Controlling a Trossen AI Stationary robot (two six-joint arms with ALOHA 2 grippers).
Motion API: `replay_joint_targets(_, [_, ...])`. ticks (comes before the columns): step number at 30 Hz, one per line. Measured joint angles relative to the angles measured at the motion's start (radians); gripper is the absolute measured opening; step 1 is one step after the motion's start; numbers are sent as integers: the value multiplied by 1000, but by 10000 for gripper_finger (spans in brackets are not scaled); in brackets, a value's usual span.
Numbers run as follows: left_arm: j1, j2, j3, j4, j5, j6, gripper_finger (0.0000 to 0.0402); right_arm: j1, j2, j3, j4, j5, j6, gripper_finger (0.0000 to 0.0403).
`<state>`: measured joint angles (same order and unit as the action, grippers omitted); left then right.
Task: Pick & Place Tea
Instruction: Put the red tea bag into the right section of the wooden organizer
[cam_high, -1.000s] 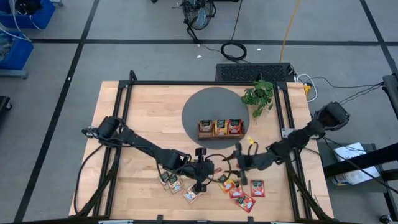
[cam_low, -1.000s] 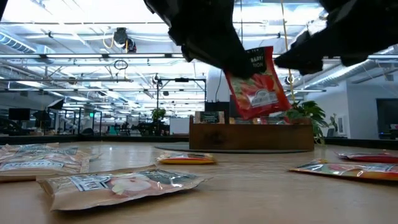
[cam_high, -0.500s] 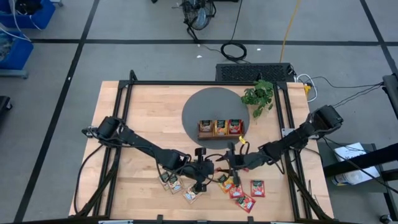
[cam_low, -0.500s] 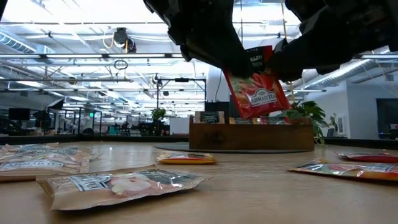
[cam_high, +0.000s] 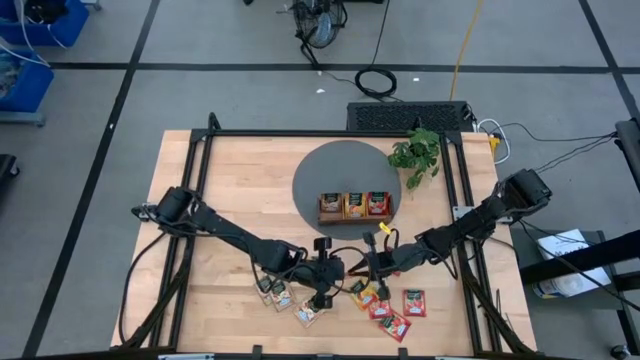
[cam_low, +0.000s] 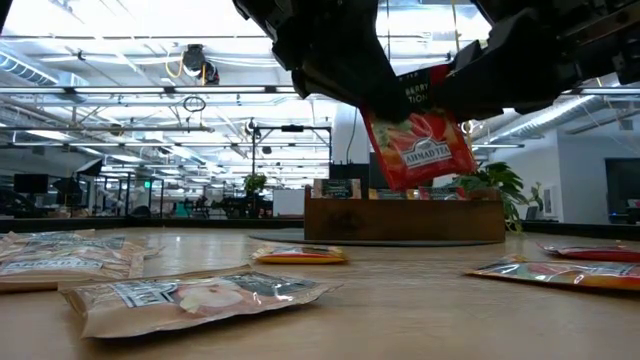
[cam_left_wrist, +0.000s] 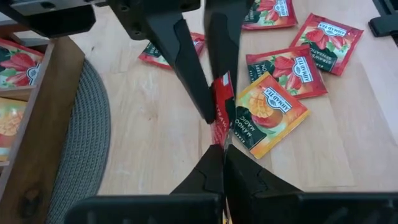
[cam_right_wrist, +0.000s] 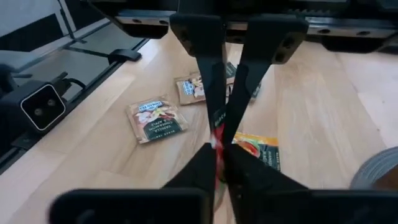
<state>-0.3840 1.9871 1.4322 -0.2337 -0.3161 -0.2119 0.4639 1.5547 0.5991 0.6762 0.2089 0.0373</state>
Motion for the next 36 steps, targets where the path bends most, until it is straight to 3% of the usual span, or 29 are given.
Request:
replay_joint_targets(8, [1, 2, 0, 2, -1, 2, 21, 0, 0, 0, -30, 3, 1, 1])
replay_joint_targets(19, [-14, -4, 0, -44, -3, -8, 147, 6, 0, -2, -77, 53, -3, 0])
replay_joint_targets(25, [-13, -4, 0, -77, -3, -53, 181, 22, 0, -2, -83, 56, -1, 0])
replay_joint_targets(30, [-13, -4, 0, -67, -3, -55, 158, 22, 0, -2, -82, 57, 1, 0])
replay_joint_targets(36, [-13, -4, 0, -49, -2, -25, 47, 22, 0, -2, -83, 58, 0, 0])
